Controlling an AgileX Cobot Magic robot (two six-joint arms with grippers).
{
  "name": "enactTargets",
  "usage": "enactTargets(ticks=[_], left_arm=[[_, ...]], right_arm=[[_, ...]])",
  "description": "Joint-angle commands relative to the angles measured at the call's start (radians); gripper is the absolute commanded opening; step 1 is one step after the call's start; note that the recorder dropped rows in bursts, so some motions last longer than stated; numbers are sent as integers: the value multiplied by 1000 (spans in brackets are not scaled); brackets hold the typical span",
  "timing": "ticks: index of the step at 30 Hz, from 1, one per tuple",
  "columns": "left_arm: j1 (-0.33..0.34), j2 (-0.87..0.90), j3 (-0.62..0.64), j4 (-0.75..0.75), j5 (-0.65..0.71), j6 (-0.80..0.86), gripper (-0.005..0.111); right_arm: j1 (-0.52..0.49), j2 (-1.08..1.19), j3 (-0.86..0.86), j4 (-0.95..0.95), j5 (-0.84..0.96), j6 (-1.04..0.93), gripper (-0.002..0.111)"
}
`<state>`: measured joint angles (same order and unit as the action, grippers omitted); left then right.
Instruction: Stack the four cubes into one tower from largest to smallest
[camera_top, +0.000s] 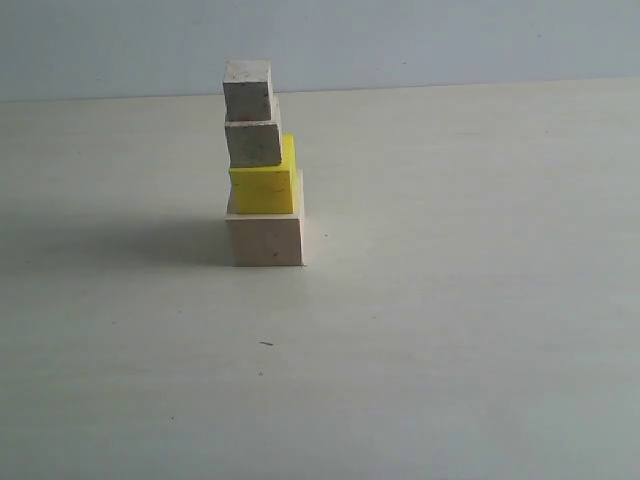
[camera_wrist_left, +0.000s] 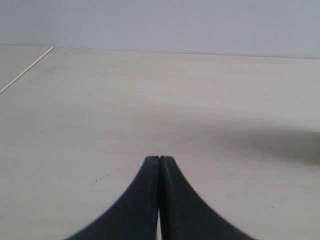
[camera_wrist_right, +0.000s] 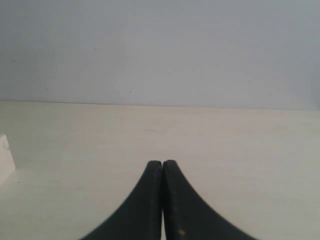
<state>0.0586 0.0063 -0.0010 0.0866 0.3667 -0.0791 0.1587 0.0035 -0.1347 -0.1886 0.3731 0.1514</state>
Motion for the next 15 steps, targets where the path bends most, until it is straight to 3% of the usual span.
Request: enactTargets(ticks=[1, 15], left_arm=[[2, -6, 1, -13, -11, -4, 0], [2, -6, 1, -13, -11, -4, 0]], right_arm=[[-4, -3, 8, -56, -21, 9, 0], [-4, -3, 135, -59, -54, 62, 0]])
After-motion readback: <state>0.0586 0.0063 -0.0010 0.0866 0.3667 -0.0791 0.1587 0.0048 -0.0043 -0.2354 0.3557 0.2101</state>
